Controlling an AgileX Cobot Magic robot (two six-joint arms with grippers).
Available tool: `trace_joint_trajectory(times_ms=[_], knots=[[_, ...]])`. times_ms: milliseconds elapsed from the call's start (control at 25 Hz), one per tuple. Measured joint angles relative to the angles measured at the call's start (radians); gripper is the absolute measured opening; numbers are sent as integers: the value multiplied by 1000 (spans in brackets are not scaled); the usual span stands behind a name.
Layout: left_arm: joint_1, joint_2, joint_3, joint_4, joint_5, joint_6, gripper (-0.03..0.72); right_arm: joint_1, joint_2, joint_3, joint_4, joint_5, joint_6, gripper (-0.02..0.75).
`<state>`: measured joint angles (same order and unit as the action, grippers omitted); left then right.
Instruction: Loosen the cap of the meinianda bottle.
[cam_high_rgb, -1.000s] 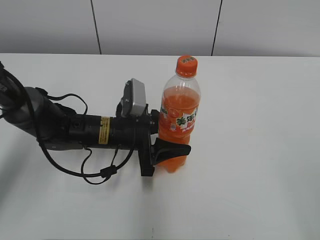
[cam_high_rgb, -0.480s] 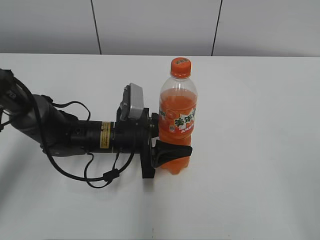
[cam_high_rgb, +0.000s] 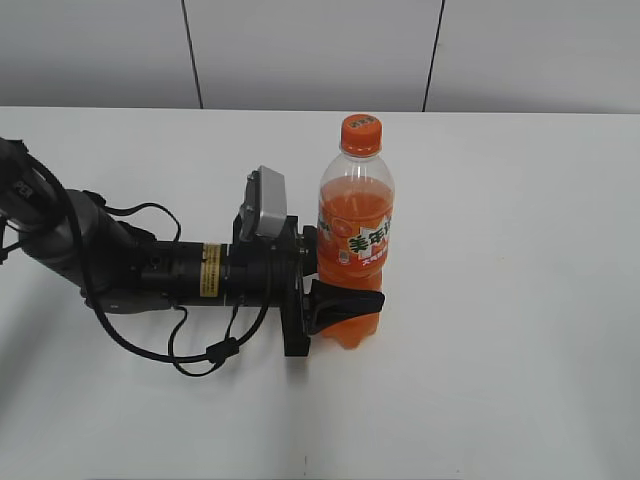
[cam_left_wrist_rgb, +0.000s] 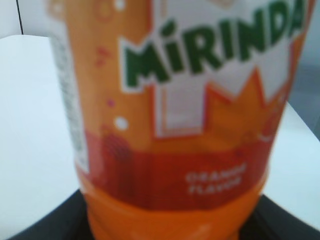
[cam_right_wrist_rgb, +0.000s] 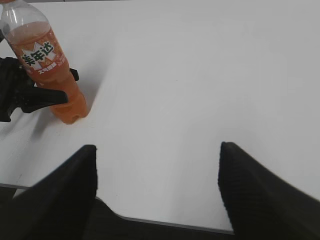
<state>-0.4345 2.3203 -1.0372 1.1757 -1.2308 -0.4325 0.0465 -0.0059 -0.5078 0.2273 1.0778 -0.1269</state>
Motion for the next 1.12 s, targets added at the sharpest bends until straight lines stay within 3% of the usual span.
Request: trace_joint_trajectory(times_ms=[1120], knots=[[0, 0, 0, -1, 0, 3, 397, 0, 0, 0, 1, -3, 8, 564]])
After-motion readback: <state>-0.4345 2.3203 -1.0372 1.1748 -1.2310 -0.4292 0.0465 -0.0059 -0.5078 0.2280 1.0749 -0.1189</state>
